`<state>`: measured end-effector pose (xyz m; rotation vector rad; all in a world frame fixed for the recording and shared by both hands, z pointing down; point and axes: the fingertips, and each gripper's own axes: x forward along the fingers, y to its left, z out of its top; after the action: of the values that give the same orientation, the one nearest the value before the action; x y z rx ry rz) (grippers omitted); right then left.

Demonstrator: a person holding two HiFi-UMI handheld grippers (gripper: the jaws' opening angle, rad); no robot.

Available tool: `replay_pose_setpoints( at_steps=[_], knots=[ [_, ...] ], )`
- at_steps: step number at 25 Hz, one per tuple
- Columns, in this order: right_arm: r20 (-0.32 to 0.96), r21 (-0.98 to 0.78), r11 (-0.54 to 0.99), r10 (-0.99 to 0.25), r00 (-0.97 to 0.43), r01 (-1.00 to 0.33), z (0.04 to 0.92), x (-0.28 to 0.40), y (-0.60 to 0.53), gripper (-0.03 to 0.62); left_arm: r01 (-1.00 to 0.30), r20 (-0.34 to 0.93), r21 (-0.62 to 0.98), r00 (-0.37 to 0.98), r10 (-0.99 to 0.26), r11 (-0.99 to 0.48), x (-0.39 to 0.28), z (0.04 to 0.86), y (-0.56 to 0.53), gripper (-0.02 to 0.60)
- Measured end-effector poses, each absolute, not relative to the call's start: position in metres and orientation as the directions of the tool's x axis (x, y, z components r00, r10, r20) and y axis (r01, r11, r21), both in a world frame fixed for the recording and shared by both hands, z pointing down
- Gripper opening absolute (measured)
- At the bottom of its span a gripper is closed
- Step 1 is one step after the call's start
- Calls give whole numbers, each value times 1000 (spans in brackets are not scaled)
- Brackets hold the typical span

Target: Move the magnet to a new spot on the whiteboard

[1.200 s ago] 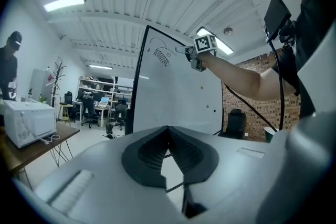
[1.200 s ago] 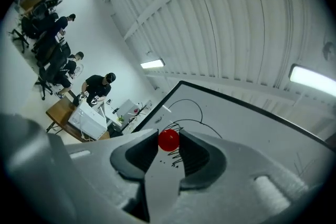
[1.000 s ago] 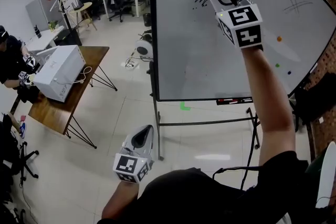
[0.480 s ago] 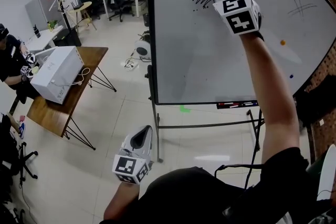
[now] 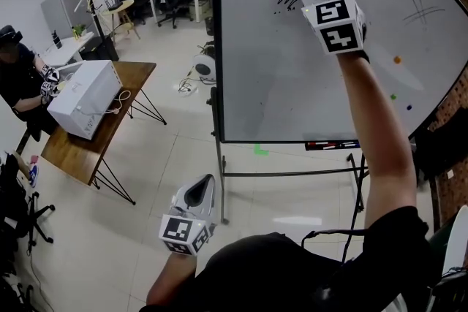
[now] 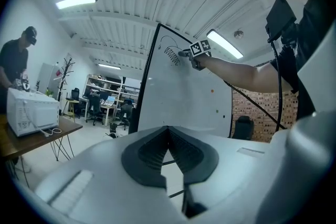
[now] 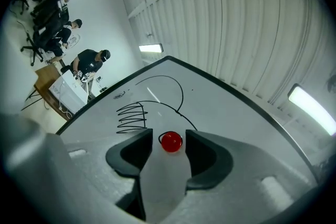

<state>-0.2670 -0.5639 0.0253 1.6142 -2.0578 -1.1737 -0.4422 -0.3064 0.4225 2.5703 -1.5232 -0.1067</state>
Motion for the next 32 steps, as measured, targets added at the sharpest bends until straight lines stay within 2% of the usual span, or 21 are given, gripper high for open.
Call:
replay_pose_setpoints(
  at_steps=[3, 7, 10, 11, 12, 18, 24, 32],
  knots=[
    [-259, 724, 63, -898, -357, -686, 35, -266, -548, 178, -866, 16, 169, 480, -877, -471, -443, 421, -298, 17],
    [-222, 683, 159, -885, -410, -713, 60, -269, -520, 162, -859, 8, 168, 492, -870, -484, -440, 413, -288, 17],
    [-211, 630, 233, -867, -452, -741, 80, -268, -493, 68, -847, 4, 165, 513, -858, -505, -434, 412, -279, 17],
    [-212, 613, 250, -862, -460, -750, 87, -265, -484, 19, -843, 3, 163, 521, -854, -513, -432, 412, -276, 17],
    [-209, 595, 268, -859, -468, -758, 95, -263, -476, 6, -839, 3, 162, 527, -850, -520, -430, 412, -272, 17],
    [-154, 451, 428, -827, -541, -783, 148, -259, -417, 6, -825, 13, 157, 551, -835, -542, -423, 409, -242, 17],
    [-113, 367, 526, -793, -598, -767, 219, -255, -333, 6, -800, 5, 162, 586, -810, -578, -413, 411, -218, 17],
    [76, 150, 672, -739, -669, -725, 357, -247, -252, 6, -770, 25, 200, 622, -782, -606, -385, 427, -202, 17]
  ],
)
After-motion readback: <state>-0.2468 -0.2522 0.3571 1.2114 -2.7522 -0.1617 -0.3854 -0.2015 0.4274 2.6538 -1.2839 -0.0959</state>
